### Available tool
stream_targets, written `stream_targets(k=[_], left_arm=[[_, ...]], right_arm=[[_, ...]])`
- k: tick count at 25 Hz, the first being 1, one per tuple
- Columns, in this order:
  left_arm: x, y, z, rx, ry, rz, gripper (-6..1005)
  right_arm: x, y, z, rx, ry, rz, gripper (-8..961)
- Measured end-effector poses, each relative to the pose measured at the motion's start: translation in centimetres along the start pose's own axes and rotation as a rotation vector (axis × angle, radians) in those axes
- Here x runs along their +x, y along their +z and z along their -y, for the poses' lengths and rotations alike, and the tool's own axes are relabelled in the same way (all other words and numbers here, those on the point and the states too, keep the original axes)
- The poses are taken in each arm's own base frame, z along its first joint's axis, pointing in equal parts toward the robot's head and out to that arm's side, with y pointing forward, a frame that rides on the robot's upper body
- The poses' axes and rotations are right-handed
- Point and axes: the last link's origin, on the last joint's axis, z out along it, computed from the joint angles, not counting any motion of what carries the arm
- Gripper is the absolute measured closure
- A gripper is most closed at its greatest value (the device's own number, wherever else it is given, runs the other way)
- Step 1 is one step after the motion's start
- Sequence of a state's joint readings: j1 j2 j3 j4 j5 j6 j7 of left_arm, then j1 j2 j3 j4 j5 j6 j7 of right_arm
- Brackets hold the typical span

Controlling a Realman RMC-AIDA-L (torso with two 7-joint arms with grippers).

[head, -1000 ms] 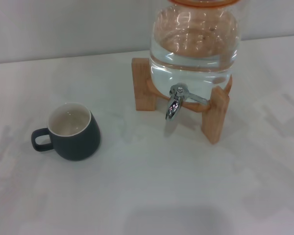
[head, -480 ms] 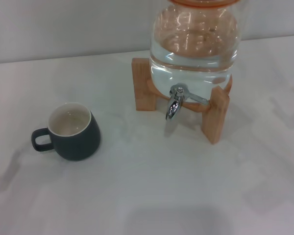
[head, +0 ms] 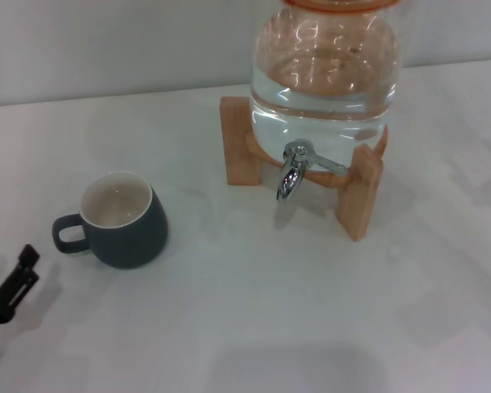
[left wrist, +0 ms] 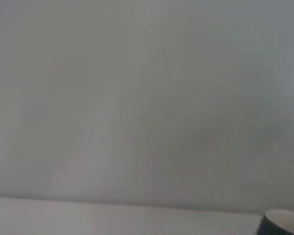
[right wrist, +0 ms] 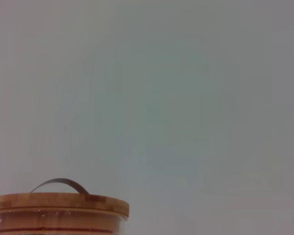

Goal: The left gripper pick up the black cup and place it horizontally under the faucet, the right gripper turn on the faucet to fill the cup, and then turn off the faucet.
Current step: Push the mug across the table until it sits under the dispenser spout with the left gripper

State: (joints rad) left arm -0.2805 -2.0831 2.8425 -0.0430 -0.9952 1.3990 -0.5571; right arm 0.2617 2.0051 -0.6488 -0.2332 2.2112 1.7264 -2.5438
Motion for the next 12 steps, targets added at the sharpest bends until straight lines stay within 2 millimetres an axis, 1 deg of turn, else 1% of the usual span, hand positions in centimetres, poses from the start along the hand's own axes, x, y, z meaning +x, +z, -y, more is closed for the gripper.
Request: stream_targets(k=[1, 4, 12], left_arm=[[-0.3, 0.7, -0.4, -0.011, 0.014, 0.026, 120], [-0.5, 1.2, -0.4, -0.012, 0.020, 0.040, 126], [-0.6, 3.3, -0.8, -0.020, 0.029, 0.084, 143]], right_arm=[[0.0, 0.0, 0.0, 0.000, -0.002, 0.000, 177], [0.0, 0.0, 0.0, -0.001, -0.002, 0.001, 177], [0.0, -0.1, -0.2, -0.008, 0.002, 0.002, 177]])
